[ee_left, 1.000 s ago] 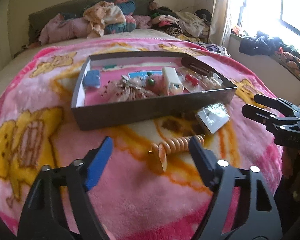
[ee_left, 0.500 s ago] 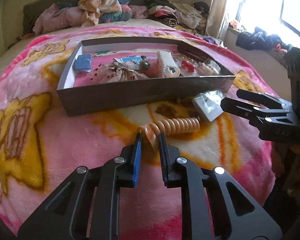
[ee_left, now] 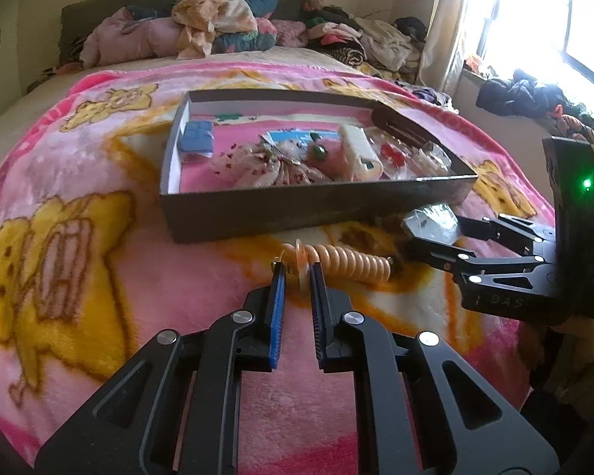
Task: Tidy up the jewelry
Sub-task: 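Grasp the peach coiled hair tie with the left gripper while the right grasps the stud-earring card, then carry the coiled hair tie and stud-earring card over the box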
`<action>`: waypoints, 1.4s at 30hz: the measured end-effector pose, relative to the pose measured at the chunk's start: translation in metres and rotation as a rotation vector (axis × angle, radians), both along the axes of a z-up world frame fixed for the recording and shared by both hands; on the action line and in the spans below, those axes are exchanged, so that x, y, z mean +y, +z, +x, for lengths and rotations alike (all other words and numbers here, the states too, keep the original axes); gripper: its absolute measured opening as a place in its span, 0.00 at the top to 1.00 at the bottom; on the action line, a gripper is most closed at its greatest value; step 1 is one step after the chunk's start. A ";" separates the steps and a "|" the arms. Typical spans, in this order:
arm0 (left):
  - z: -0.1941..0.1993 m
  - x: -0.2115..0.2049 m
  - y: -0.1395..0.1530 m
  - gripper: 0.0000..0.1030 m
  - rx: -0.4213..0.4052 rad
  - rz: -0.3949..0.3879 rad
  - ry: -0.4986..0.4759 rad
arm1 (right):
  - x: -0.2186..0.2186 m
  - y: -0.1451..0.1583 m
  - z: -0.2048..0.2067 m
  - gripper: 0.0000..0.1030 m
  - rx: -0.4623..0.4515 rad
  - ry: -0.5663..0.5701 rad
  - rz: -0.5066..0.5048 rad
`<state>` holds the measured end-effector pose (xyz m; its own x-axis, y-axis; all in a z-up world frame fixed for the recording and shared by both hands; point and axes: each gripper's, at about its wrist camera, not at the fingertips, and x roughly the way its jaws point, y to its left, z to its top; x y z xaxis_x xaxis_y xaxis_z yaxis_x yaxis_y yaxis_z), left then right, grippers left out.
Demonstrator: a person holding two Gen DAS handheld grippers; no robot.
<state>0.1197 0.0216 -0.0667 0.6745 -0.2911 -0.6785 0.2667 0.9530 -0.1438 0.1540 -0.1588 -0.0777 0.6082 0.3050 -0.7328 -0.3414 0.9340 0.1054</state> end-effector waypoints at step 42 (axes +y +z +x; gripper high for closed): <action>0.066 -0.011 0.074 0.94 -0.184 -0.046 0.082 | -0.028 0.082 0.004 0.39 -0.228 -0.049 0.037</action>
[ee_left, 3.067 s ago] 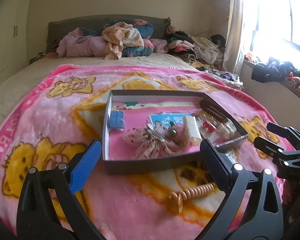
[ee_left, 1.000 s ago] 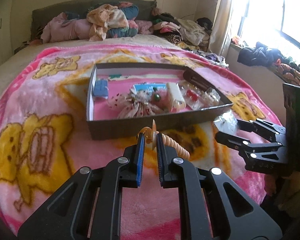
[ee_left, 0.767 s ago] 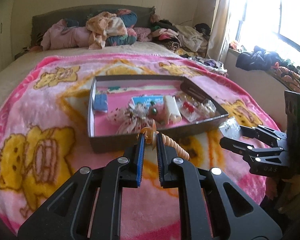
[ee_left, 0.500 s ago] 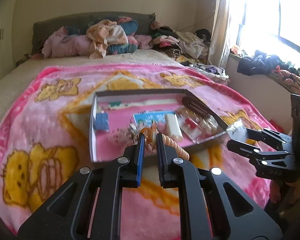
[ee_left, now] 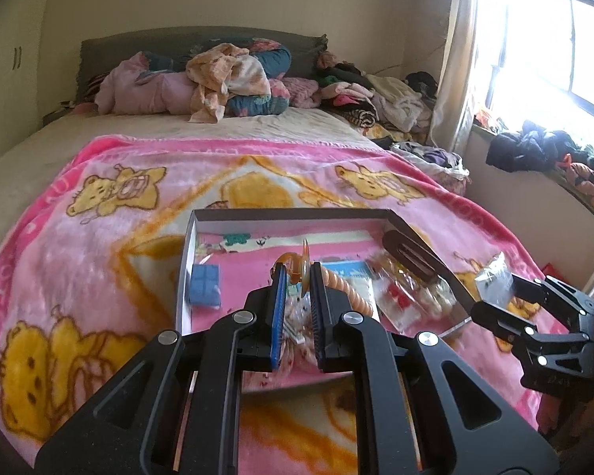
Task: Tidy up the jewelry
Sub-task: 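Carry the coiled hair tie and stud-earring card over the box, then lower the hair tie and earring card into the box and open both grippers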
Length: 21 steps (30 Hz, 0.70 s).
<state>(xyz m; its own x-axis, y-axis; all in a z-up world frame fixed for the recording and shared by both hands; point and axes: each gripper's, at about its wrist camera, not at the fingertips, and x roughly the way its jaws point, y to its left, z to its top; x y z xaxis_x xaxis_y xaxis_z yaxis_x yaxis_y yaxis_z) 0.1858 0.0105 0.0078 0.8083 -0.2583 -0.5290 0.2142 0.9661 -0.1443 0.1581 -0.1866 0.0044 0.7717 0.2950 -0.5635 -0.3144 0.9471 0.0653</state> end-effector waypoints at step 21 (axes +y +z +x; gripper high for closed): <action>0.038 0.010 -0.034 0.94 0.084 0.002 0.096 | 0.005 -0.033 0.055 0.39 0.080 -0.027 -0.033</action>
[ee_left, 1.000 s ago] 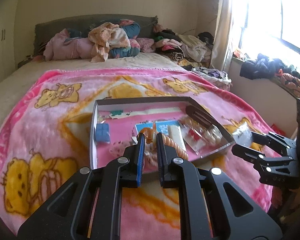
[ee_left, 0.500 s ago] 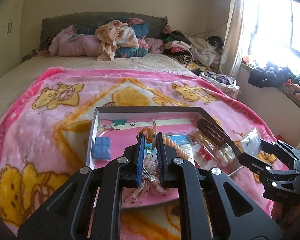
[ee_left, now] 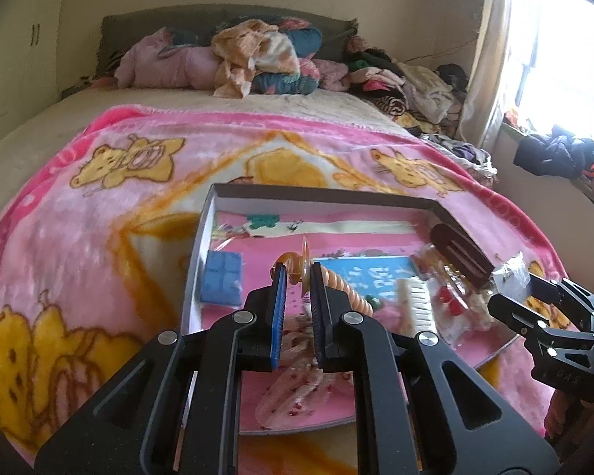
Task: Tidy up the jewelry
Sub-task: 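Lower the hair tie and earring card into the box and open both grippers, then withdraw both open grippers up and back from the box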
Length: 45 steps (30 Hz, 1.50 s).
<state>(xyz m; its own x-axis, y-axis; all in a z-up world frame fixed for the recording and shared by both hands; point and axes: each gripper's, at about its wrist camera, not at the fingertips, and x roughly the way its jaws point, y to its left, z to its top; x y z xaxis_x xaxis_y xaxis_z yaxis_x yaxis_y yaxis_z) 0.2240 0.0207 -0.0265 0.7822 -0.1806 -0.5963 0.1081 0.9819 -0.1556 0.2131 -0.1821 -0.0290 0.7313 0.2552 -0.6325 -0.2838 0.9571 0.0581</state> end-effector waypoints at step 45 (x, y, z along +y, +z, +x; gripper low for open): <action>-0.064 -0.002 0.003 0.18 -0.044 0.054 0.004 | -0.016 0.019 -0.068 0.06 -0.098 -0.026 0.094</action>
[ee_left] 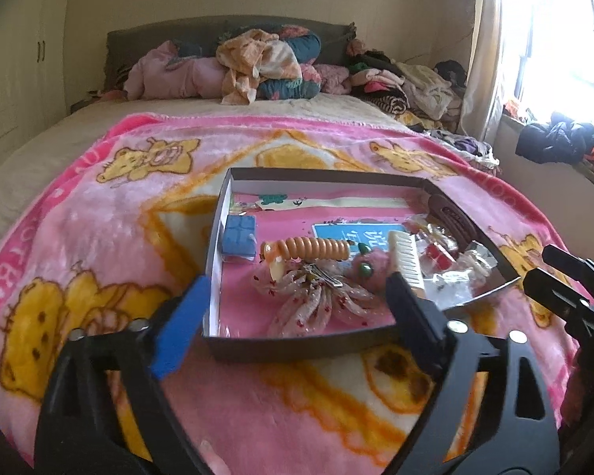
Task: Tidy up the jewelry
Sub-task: 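Withdraw both open grippers up and back from the box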
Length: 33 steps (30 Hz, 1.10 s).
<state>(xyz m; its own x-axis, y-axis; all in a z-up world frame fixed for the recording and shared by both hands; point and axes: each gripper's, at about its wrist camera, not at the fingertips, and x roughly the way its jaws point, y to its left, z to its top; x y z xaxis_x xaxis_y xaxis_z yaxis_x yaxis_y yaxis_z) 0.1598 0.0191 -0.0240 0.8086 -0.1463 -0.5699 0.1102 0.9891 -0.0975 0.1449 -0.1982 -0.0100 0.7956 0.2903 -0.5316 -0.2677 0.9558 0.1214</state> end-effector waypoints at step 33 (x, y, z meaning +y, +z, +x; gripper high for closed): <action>-0.073 -0.006 0.024 0.11 -0.106 0.002 0.013 | -0.002 0.007 -0.085 0.06 -0.149 0.011 -0.009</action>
<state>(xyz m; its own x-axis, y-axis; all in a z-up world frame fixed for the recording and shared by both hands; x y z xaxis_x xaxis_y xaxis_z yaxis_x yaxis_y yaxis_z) 0.0870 0.0130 0.0003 0.8660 -0.1345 -0.4816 0.1074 0.9907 -0.0836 0.0602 -0.2007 -0.0029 0.8625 0.2957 -0.4107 -0.2930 0.9535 0.0711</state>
